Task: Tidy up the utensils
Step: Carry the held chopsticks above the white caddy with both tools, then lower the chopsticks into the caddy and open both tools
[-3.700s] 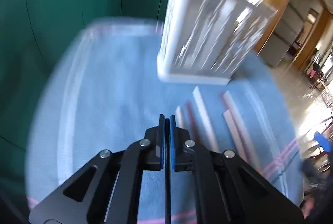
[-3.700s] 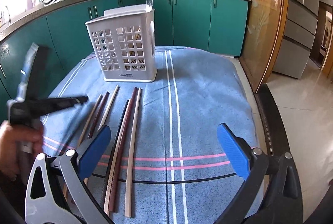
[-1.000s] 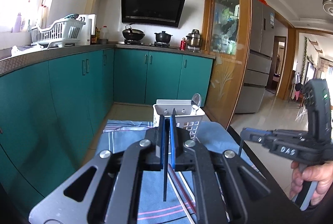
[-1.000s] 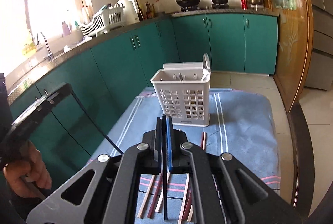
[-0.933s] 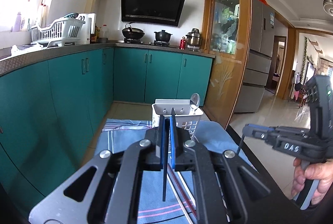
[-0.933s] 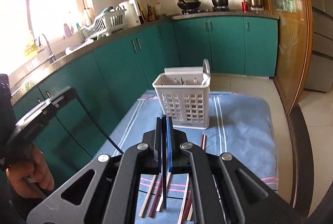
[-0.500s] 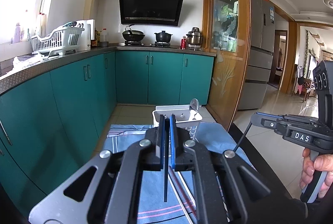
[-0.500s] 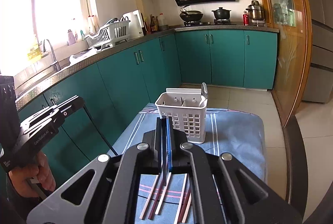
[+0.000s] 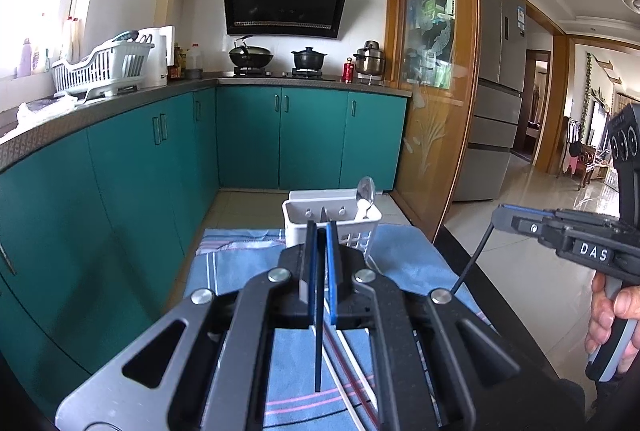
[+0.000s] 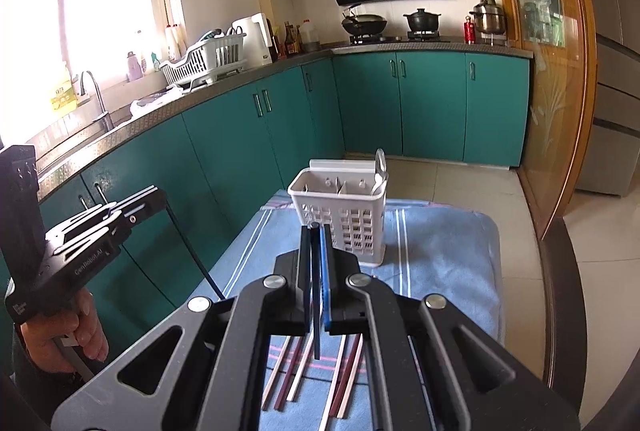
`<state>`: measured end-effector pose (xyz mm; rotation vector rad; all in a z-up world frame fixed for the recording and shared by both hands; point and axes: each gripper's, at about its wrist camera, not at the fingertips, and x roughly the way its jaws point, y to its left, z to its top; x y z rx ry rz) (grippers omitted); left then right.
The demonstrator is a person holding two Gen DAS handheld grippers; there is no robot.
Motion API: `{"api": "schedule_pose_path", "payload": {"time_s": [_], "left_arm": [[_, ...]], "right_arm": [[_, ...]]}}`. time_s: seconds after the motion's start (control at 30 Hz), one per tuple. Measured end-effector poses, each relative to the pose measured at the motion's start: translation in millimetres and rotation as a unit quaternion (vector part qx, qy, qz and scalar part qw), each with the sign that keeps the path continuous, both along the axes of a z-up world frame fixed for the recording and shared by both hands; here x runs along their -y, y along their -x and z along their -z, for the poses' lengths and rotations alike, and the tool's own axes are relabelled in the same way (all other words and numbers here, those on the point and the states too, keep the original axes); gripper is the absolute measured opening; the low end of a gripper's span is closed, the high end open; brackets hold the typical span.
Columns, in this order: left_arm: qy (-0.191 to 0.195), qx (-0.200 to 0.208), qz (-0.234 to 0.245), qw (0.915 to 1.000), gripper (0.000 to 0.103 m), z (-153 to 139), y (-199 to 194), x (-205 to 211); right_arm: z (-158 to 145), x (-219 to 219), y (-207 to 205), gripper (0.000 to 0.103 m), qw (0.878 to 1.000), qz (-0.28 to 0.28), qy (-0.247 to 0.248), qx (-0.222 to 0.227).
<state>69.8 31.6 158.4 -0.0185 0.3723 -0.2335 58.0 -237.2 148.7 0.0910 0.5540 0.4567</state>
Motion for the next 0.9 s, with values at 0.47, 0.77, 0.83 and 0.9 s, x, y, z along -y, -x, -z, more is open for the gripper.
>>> {"api": "schedule_pose_path", "payload": {"time_s": [0.47,0.77,0.83,0.9], "left_arm": [[-0.001,0.044,-0.004,0.9990,0.004,-113.5,-113.8,16.4],[0.003,0.023,-0.017,0.9996,0.004,-115.1,-193.2,27.7],[0.007,0.006,-0.018,0.9998,0.004,-95.0,-208.0,28.5],[0.002,-0.014,-0.021,0.9997,0.004,-70.1,-221.4,29.5]], "right_arm": [[-111.6,-12.1,-93.7,0.005,0.997,0.031,0.010,0.068],[-102.3,-31.1,-176.3,0.005,0.998,0.045,0.008,0.040],[-79.7,-34.8,-191.6,0.005,0.999,0.042,0.010,0.021],[-56.4,-40.3,-202.0,0.005,0.999,0.042,0.015,0.003]]}}
